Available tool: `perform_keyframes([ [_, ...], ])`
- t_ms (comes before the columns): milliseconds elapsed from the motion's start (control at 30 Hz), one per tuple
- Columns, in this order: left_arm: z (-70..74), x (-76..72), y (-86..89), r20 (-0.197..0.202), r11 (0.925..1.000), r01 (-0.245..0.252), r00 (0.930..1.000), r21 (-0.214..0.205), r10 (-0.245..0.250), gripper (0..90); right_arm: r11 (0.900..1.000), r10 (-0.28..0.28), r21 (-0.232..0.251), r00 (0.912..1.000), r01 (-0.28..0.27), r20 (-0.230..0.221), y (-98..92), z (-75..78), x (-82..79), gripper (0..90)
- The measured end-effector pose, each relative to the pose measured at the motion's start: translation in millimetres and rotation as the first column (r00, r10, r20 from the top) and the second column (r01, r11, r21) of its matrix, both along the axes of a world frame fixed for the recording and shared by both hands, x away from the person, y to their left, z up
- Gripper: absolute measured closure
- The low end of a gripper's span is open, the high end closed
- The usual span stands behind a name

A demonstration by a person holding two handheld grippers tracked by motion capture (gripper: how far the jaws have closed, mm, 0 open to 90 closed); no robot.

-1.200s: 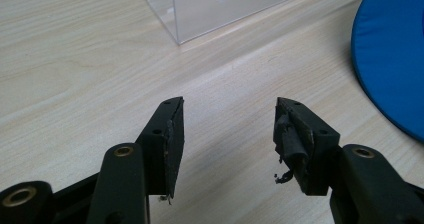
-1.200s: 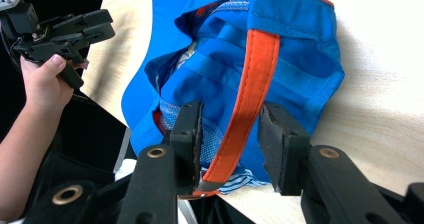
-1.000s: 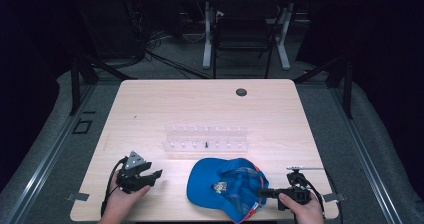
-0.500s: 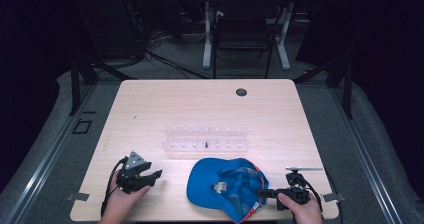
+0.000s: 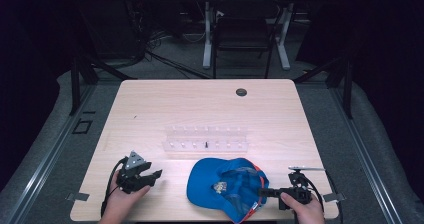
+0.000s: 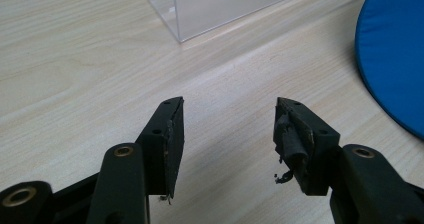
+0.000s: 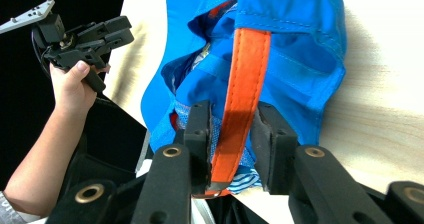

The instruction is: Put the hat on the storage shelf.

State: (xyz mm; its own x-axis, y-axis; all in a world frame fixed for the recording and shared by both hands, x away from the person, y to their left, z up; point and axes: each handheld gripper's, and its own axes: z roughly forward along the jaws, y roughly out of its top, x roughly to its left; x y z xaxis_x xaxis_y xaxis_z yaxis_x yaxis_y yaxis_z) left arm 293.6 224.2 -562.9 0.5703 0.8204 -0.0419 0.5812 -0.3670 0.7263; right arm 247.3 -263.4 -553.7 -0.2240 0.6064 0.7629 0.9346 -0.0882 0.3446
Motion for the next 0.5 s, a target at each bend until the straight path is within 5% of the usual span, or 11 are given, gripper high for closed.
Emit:
perform_keyframes([
  [233,0.0,-0.1,-0.1,0.001,1.0,-0.001,1.0,0.001,0.001,46.5,1.0,0.005,0.002,0.9999,-0.005,-0.014,-1.6,4.7,2.1,75.9],
  [267,0.1,-0.1,0.2,0.001,1.0,-0.002,1.0,0.001,0.002,46.5,0.9988,0.018,-0.045,0.9997,-0.019,-0.016,-4.2,8.3,3.0,76.3],
  [300,0.3,-0.1,0.7,0.001,1.0,-0.003,1.0,0.001,0.003,46.5,0.9999,0.004,-0.011,0.9999,-0.005,-0.012,-3.3,9.1,3.7,76.6],
  [500,0.4,0.0,2.4,0.003,0.9999,-0.012,0.9999,-0.005,0.012,46.5,0.9988,-0.018,-0.046,0.9997,0.017,-0.016,-7.3,23.6,9.7,77.2],
])
